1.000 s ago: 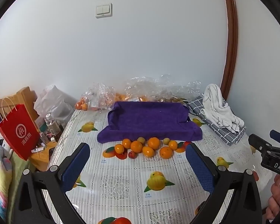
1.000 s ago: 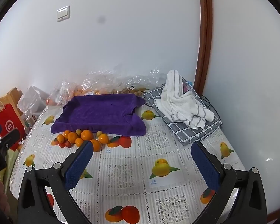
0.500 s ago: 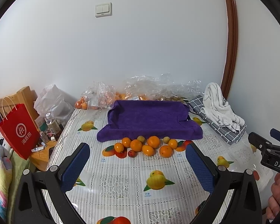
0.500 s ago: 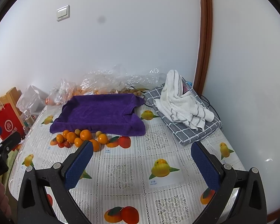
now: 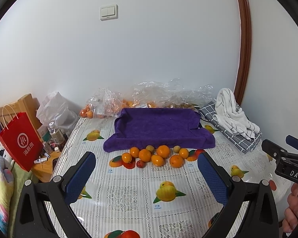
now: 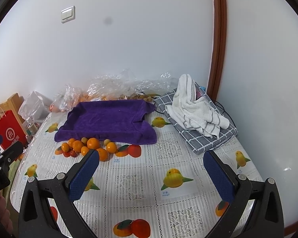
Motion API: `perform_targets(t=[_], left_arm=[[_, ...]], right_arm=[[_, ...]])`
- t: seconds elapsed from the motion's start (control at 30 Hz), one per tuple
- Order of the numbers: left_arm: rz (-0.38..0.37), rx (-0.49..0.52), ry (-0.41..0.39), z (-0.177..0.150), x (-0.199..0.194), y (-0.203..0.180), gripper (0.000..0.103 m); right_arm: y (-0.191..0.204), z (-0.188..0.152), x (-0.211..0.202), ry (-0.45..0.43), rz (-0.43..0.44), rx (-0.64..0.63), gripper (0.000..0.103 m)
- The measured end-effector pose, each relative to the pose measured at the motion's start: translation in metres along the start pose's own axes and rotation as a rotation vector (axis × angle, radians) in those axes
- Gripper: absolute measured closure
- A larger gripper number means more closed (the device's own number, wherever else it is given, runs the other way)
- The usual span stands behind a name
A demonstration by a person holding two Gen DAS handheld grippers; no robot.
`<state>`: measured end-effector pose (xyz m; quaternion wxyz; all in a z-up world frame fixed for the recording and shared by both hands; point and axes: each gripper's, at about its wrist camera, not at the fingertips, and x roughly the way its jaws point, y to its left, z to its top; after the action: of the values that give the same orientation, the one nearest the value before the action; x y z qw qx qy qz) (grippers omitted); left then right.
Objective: Organize fruits
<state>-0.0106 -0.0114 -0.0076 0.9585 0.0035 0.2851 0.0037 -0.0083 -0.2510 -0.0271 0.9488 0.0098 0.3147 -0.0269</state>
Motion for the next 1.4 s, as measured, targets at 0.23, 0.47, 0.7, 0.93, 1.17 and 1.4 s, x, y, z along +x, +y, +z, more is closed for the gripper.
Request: perform_targets(t=[0.23, 0.47, 0.7, 0.93, 1.17, 1.4], left_arm=[[-0.003, -0.001, -0.001, 0.003, 0.000, 0.002, 0.000], [-0.002, -0.003, 0.000, 0.002, -0.001, 0.001, 0.000], [-0.001, -0.017, -0.003, 0.000, -0.002, 0.005, 0.000], [-0.006, -0.021, -0.001, 0.001, -0.002, 0.007, 0.000], [0.000, -0.020, -0.004, 0.003, -0.002, 0.006, 0.000], [0.000, -0.019, -0.009, 0.003, -0.003, 0.009, 0.000]], right_arm=[[0.003, -0.001, -0.001, -0.004, 0.004, -0.001, 0.000], [0.004, -0.001, -0.002, -0.007, 0.008, -0.001, 0.000], [0.007, -0.001, -0.003, -0.012, 0.013, -0.005, 0.000], [0.008, -0.002, -0.006, -0.016, 0.015, -0.011, 0.000], [0.008, 0.000, -0.006, -0.020, 0.019, -0.009, 0.000], [0.011, 0.000, -0.005, -0.020, 0.025, -0.012, 0.000]])
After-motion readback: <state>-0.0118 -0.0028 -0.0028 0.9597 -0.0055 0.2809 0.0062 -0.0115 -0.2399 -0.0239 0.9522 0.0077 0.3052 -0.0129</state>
